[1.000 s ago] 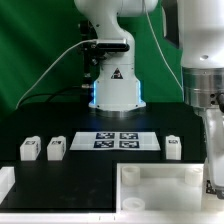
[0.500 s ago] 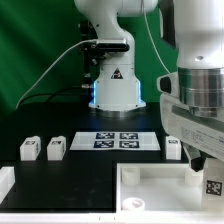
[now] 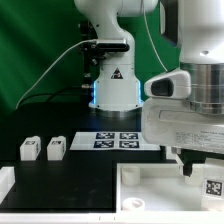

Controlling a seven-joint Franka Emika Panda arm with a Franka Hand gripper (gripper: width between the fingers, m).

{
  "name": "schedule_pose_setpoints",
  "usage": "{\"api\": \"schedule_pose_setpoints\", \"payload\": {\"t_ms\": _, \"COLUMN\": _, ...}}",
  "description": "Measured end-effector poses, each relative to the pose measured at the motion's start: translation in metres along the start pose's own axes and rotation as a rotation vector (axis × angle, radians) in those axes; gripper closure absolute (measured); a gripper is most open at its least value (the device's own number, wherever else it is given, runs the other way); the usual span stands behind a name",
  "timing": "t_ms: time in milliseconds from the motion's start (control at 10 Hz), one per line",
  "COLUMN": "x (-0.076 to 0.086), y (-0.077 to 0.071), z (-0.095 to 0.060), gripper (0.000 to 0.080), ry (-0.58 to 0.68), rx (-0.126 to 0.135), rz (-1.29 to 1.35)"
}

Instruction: Assemble one leg

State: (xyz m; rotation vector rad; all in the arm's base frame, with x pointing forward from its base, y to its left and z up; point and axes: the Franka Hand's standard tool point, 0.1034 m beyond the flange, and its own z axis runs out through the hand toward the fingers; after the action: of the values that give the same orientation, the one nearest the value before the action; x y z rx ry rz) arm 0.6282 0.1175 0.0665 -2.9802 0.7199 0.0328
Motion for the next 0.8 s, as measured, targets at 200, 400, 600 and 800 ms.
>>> {"api": "schedule_pose_setpoints", "payload": {"t_ms": 200, "x": -0.0002, "y": 0.0001, "z": 0.0004, "gripper": 0.0402, "ry": -0.001, "rx": 0.0, "rz": 0.04}}
{"api": "schedule_pose_setpoints", "payload": {"t_ms": 400, "x": -0.001, "y": -0.0011, "z": 0.0007, "gripper": 0.0511, "ry": -0.004, "rx": 0.004, "rz": 0.247}}
{"api": "schedule_pose_setpoints", "payload": {"t_ms": 600, "x": -0.0002, "y": -0.0024, "z": 0.0008, "gripper": 0.0511, "ry": -0.008, "rx": 0.009, "rz": 0.462}}
{"api": "schedule_pose_setpoints", "payload": {"t_ms": 800, "x": 0.0024, "y": -0.004, "z": 0.0011, "gripper": 0.0511, "ry": -0.02, "rx": 0.003, "rz": 0.785}}
